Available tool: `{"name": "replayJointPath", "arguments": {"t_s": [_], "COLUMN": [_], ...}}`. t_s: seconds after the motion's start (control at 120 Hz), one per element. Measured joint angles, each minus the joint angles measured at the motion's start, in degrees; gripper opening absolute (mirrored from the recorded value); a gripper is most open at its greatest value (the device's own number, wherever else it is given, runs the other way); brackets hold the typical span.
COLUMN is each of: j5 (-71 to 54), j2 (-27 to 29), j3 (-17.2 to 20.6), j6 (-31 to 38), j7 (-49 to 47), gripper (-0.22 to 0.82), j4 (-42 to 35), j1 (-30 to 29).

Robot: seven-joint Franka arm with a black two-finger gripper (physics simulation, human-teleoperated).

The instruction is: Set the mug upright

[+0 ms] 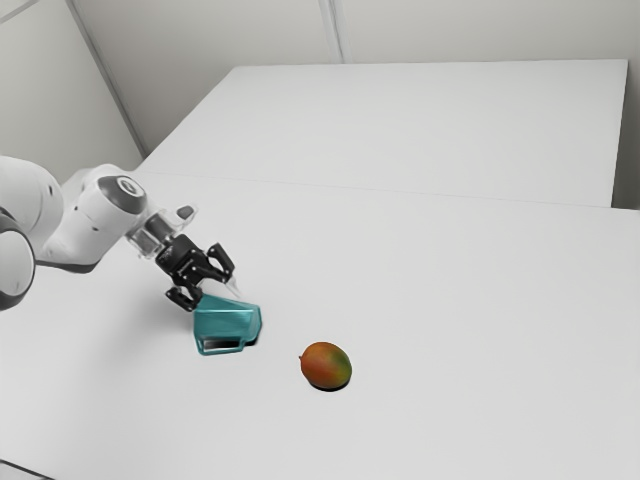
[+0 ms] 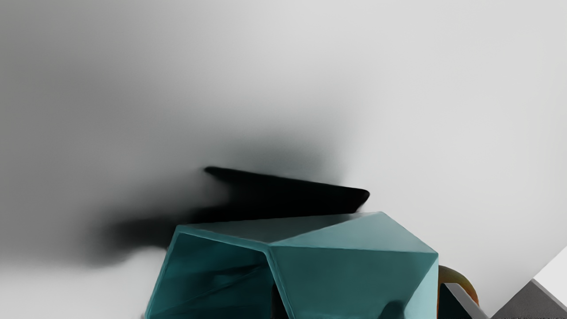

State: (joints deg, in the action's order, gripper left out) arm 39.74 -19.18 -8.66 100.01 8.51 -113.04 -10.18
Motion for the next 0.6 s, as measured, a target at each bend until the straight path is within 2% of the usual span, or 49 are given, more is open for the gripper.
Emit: {"name": "replayJointPath", "arguments": {"t_s": [0.117, 0.383, 0.6], "j5": [-1.2, -2.0, -2.3], "j2": [0.0, 0.4, 0.4], "j3": [0.2, 1.4, 2.2], "j6": [0.3, 0.6, 0.7], "j7": [-0.1, -0.4, -0.6], "gripper": [0.12, -0.10, -0.16], "j4": [0.3, 2.6, 2.8], "j1": [0.2, 0.5, 0.5]}}
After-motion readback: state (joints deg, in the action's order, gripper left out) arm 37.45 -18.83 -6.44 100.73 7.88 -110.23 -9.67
